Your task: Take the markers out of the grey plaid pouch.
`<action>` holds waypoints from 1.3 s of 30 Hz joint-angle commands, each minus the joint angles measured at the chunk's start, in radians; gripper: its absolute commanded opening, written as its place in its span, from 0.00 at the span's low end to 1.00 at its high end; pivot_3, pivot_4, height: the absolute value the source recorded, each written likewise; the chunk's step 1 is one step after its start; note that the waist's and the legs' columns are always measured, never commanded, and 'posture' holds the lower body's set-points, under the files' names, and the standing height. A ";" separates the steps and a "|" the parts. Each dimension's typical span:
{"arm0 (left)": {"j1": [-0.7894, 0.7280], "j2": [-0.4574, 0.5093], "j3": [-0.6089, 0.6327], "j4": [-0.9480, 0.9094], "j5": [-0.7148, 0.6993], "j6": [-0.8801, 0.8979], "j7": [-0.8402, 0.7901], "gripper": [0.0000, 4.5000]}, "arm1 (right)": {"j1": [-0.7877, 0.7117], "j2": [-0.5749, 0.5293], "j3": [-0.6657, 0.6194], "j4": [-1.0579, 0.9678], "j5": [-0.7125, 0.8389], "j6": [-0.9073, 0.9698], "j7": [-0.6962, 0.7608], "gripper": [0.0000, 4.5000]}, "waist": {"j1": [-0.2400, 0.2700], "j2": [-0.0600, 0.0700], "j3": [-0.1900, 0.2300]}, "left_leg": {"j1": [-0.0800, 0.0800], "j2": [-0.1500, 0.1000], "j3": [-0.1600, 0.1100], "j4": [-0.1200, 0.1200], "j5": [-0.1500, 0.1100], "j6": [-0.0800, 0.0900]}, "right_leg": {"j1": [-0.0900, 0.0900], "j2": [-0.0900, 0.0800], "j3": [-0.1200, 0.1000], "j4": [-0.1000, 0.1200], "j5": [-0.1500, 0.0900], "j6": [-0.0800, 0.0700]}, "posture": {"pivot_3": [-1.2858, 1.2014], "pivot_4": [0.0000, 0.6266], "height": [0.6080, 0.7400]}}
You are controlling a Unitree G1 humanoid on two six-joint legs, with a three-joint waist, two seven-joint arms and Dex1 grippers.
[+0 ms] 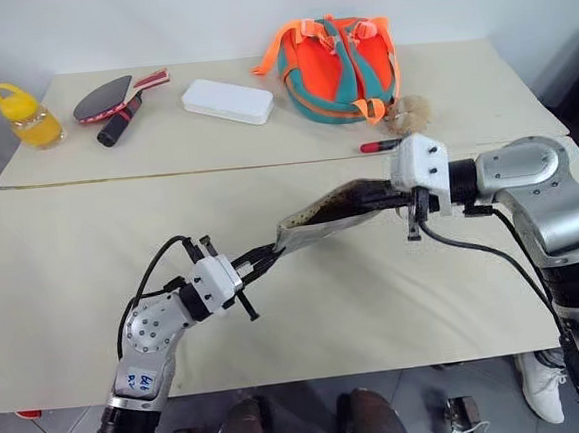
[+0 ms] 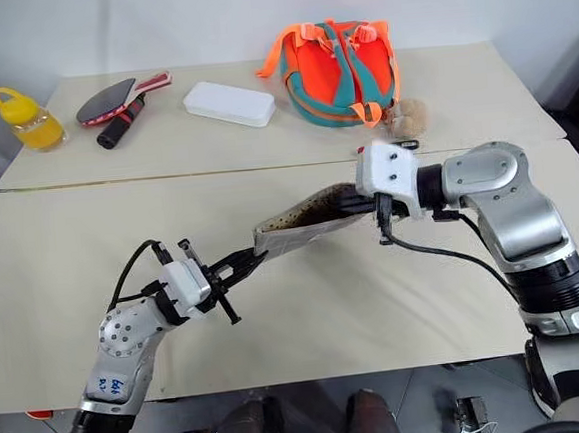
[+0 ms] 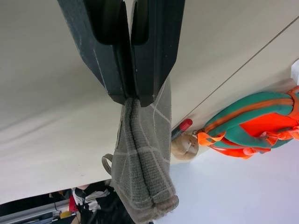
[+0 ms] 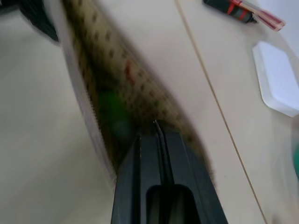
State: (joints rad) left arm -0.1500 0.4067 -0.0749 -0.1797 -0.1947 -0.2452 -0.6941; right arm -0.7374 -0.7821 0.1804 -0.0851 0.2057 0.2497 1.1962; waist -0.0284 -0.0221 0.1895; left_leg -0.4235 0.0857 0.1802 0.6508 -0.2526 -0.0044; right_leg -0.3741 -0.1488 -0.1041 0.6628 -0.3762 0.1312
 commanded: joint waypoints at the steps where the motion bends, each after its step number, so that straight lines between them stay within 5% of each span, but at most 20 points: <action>1: -0.020 -0.008 -0.022 -0.044 -0.024 0.011 -0.017 0.00 | -0.012 -0.009 0.040 0.051 -0.107 -0.158 -0.002 0.01 | 0.000 0.000 0.000 | 0.000 0.000 0.000 0.000 0.000 0.000 | 0.000 0.000 0.000 0.000 0.000 0.000 | 0.52 0.24 1.00; 13: -0.101 -0.084 -0.119 -0.014 -0.110 0.120 -0.109 0.00 | -0.077 0.015 0.173 0.184 -0.303 -0.391 0.051 0.01 | 0.000 0.000 0.000 | 0.000 0.000 0.001 0.001 0.000 0.000 | 0.000 0.000 0.000 0.000 0.000 0.000 | 0.52 0.24 1.00; 24: -0.088 -0.200 -0.034 -0.086 -0.349 0.351 -0.064 0.00 | -0.151 -0.148 0.078 -0.065 -0.046 0.110 0.330 0.01 | -0.001 0.000 0.000 | 0.000 0.000 -0.002 0.002 0.000 0.000 | 0.002 0.000 -0.001 0.000 0.000 0.000 | 0.52 0.24 1.00; 33: -0.001 -0.195 -0.067 0.060 -0.248 0.267 -0.118 0.00 | -0.064 -0.100 0.235 -0.014 -0.310 0.000 0.162 0.01 | 0.001 0.000 0.000 | 0.001 0.000 -0.002 0.002 0.000 0.000 | 0.003 0.000 -0.001 -0.001 0.000 0.000 | 0.52 0.24 1.00; 39: 0.010 -0.209 -0.051 0.114 -0.238 0.215 -0.127 0.00 | -0.084 -0.038 0.220 0.023 -0.327 -0.019 0.111 0.01 | -0.002 0.000 0.000 | 0.001 0.000 -0.002 0.004 0.000 0.000 | 0.003 0.000 -0.001 0.000 0.000 0.000 | 0.52 0.24 1.00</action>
State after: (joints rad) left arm -0.1430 0.2092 -0.1366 -0.0583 -0.4279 -0.0102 -0.8202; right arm -0.8008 -0.8299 0.4302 -0.0603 -0.1195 0.2394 1.3249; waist -0.0306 -0.0225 0.1893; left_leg -0.4224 0.0858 0.1780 0.6546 -0.2526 -0.0042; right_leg -0.3708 -0.1489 -0.1052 0.6630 -0.3762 0.1311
